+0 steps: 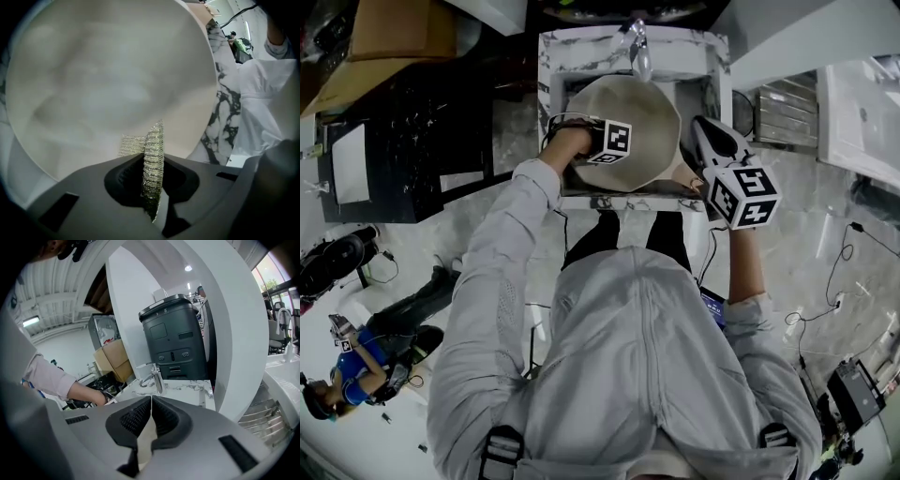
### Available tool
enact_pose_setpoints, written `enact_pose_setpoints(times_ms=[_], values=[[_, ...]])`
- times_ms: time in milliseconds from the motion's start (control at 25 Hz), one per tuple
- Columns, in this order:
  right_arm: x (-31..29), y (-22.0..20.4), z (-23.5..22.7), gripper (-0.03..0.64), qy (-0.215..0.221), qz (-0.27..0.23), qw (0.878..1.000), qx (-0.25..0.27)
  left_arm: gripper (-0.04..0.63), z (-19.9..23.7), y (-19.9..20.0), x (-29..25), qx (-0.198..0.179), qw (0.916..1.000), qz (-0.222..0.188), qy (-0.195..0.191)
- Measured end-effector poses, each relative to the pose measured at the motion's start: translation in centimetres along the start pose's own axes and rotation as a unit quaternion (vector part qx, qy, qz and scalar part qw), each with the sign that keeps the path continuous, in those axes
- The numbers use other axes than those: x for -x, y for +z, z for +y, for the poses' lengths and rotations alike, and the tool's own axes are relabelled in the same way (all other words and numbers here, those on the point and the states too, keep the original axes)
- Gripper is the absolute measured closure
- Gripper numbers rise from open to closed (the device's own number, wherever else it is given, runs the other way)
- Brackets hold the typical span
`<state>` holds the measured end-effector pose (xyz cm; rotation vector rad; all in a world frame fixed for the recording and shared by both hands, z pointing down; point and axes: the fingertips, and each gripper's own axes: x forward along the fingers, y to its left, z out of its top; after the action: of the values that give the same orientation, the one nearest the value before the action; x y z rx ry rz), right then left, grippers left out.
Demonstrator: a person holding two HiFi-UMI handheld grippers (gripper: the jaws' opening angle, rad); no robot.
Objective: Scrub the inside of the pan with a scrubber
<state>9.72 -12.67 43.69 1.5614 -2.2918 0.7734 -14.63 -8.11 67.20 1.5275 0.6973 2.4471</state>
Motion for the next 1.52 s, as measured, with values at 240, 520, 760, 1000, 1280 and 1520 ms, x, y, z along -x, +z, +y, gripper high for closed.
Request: enact_pose_setpoints(times_ms=[240, 520, 760, 1000, 1280, 1520], values=[[-0.9, 0.5, -1.4, 0.581, 0.005, 0.009, 1.0, -0.002, 0.525, 5.0, 0.3, 0.0, 0.051, 0.996, -0.009, 0.073], [-1.8, 0.7, -2.6, 0.581, 0.012, 0.021, 1.0, -0.002, 0.525, 11.0, 1.2, 2.9, 0.114, 0.9718, -0.084, 0.188], [-2.0, 0.2, -3.2, 0.581, 0.022, 0.036, 0.999, -0.001, 0.525, 13.3, 2.7, 3.5, 0.133, 0.9558, -0.121, 0.233], [-2.6, -0.3, -3.6, 0.581, 0.03, 0.048, 0.998, 0.011, 0.525, 14.8, 4.5, 5.1, 0.106, 0.9412, -0.154, 0.281], [-3.4, -0.9, -3.3, 0.581, 0.03, 0.058, 0.998, 0.017, 0.525, 15.6, 8.3, 5.7, 0.109, 0.9357, -0.203, 0.267], [-3.7, -1.7, -2.9, 0.581, 0.031, 0.059, 0.998, 0.008, 0.525, 15.6, 9.8, 6.0, 0.131, 0.918, -0.274, 0.255]])
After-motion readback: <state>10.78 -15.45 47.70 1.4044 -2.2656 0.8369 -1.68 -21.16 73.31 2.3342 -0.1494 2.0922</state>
